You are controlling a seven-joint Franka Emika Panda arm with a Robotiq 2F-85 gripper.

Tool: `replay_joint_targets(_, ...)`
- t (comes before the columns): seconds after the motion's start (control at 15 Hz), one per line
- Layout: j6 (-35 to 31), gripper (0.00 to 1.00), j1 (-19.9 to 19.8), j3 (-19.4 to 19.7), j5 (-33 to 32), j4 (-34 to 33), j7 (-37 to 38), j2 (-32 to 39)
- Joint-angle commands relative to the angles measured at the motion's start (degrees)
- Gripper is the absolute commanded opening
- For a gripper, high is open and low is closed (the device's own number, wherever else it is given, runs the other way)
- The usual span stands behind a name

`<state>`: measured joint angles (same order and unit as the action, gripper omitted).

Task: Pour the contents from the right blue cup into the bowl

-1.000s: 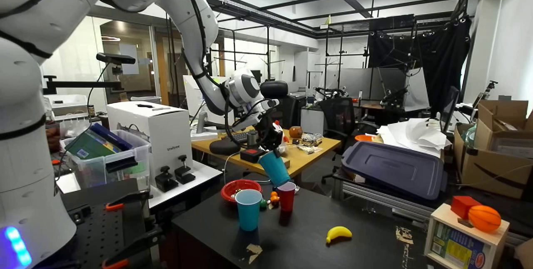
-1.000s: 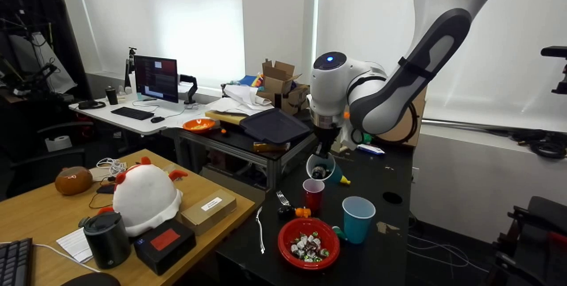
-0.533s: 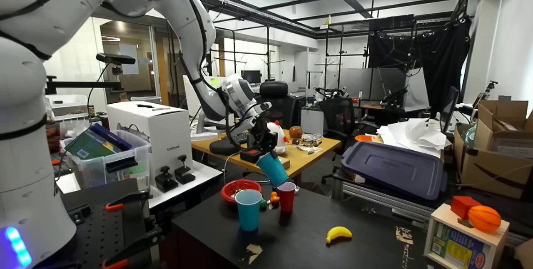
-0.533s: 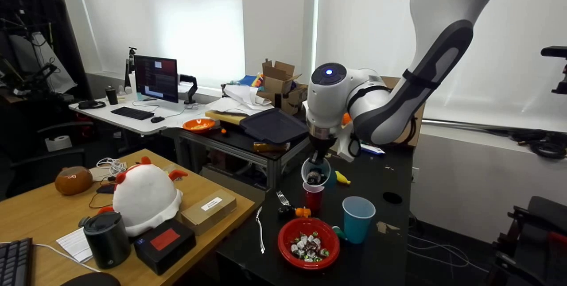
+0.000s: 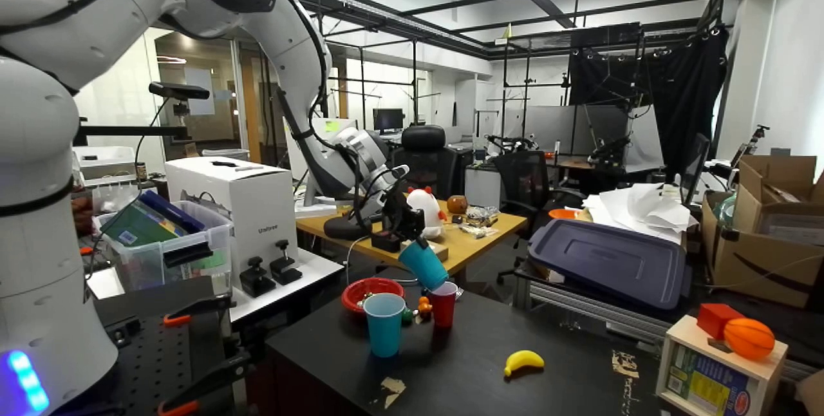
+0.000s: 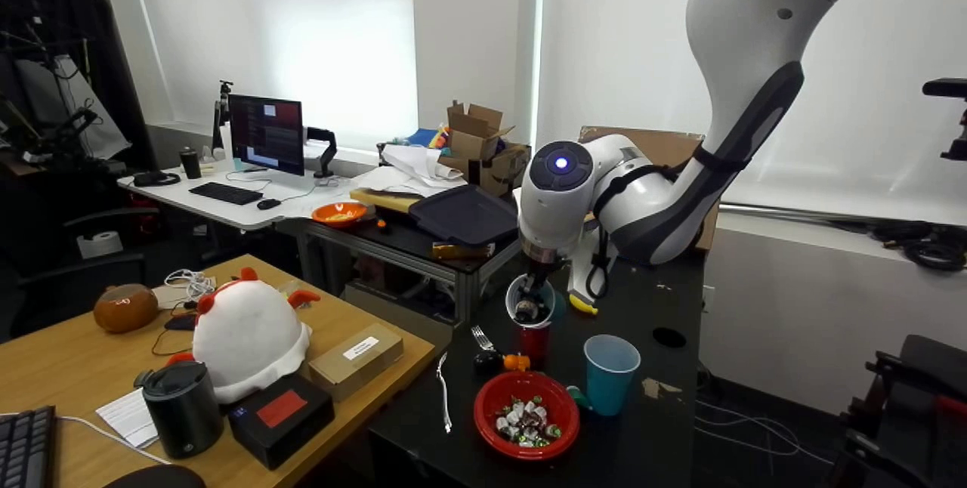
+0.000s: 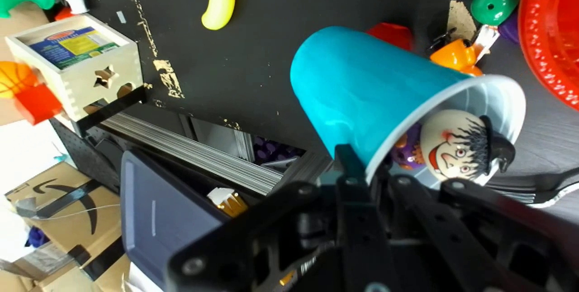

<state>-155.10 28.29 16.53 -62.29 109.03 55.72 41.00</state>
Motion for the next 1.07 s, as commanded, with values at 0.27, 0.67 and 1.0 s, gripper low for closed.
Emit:
replay_joint_targets(0.27,0.6,0.01,6.3,4.4,-8.4,-1.4,13.9,2.3)
replay_joint_targets(0.67,2.3,0.01,10.4,6.9,-14.6,-1.0,23.6,3.6)
replay_joint_targets(1.0,11.5,0.01,6.1,-0.3,-25.4,-0.4,32.2,2.6)
